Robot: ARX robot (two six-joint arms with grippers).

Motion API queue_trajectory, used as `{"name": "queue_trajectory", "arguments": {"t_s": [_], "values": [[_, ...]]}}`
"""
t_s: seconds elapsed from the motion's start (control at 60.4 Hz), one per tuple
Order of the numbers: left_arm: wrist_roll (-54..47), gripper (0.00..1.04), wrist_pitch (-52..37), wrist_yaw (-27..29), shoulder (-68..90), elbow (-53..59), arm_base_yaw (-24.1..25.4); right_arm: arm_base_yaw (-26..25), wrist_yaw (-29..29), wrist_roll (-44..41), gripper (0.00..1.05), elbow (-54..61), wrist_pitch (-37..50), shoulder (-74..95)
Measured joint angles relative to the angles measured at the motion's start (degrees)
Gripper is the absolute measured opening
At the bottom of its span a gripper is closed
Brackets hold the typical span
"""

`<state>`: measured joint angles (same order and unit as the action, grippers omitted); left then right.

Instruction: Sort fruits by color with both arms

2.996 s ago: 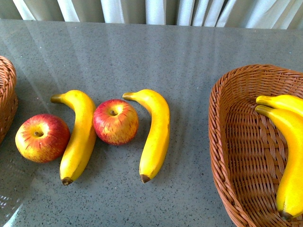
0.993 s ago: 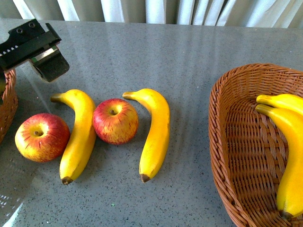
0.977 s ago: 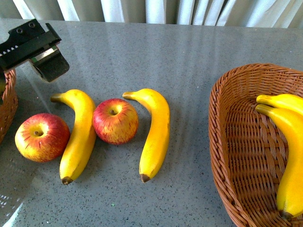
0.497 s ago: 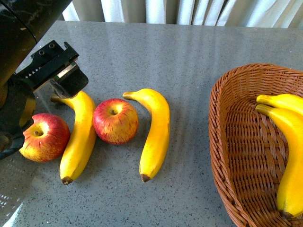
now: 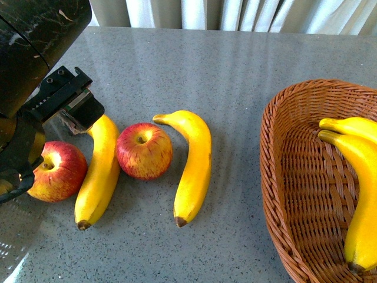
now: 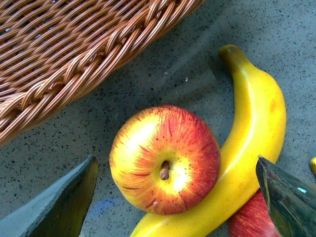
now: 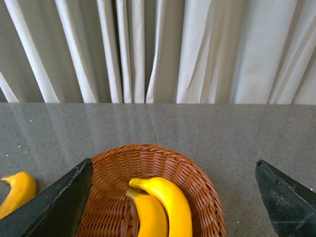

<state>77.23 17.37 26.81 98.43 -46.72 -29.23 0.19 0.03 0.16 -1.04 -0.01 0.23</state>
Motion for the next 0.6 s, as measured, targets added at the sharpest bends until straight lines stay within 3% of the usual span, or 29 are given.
{"name": "queue_trajectory", "arguments": {"t_s": [0.596], "values": [[-0.15,0.96,-0.92,-2.32,5.73,-2.47,2.05,0.0,0.0,0.0,0.96,0.0,0.0,0.0]]}}
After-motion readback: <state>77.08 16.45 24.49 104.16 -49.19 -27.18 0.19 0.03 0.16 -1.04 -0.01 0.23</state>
